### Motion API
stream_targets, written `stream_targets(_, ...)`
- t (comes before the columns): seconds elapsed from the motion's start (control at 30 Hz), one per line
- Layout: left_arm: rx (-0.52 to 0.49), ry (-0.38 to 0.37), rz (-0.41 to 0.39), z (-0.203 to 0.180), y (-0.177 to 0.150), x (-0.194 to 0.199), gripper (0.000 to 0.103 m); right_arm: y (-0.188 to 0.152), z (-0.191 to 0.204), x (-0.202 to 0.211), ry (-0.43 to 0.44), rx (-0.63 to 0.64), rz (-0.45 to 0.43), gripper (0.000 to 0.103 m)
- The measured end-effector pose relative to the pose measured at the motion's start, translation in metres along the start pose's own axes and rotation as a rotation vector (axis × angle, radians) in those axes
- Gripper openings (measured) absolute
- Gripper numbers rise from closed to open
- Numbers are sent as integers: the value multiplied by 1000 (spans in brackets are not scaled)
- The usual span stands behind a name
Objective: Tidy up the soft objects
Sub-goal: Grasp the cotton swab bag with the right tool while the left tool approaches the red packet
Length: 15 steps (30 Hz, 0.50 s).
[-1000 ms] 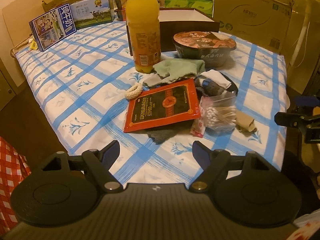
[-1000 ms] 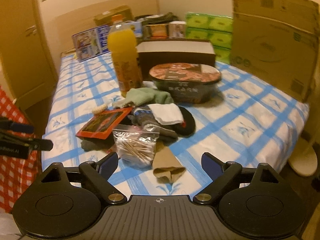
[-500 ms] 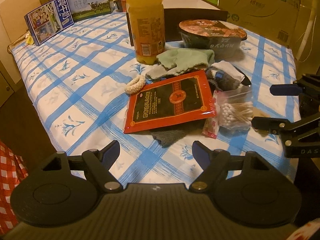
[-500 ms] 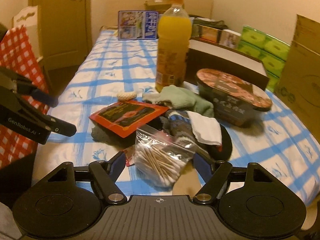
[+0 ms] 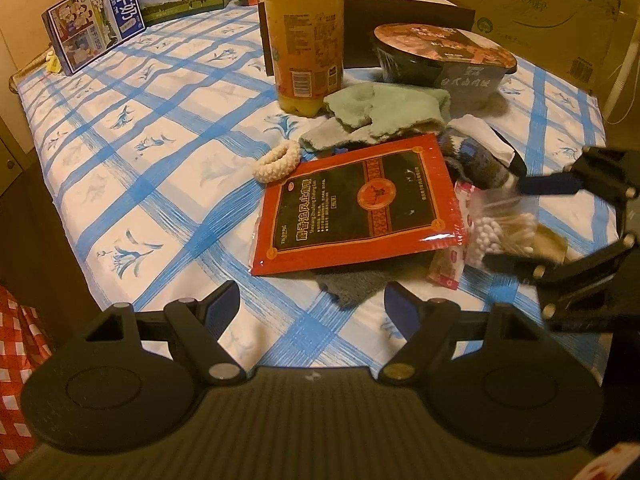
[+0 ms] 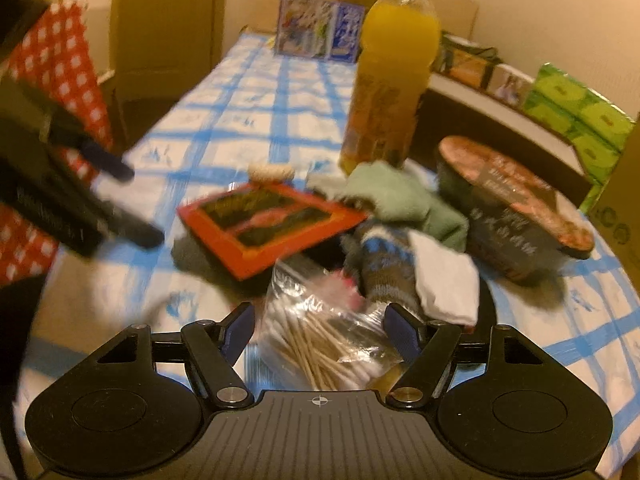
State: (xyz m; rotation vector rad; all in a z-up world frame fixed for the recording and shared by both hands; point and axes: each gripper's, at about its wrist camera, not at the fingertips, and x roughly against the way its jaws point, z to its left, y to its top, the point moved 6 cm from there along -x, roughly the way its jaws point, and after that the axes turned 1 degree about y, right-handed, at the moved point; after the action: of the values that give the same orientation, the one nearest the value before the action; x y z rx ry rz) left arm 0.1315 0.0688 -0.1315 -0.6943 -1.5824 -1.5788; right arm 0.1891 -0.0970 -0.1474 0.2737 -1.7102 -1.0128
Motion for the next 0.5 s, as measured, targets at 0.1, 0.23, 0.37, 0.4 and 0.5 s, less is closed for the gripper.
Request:
stream_targets(0.1,-7,-2,5,0,0,-3,78,-11,6,-9,0,56,38,72)
stream_targets(0.23,-12,-5,12,-1,0,-5,78,-28,12,-21,9,97,100,65)
stream_targets(0.37,-24,-10,11,-2,-1,-7,77,-31,13,-19,19,73,88,53)
stream_targets(0.4,-29,-11,11,-2,-1,-8,77,-31,13,-20,13,65,90,53)
stream_targets(0.5,-51,-12,2,-5,-1,-8,77,-29,11,-21,5,24,101,49)
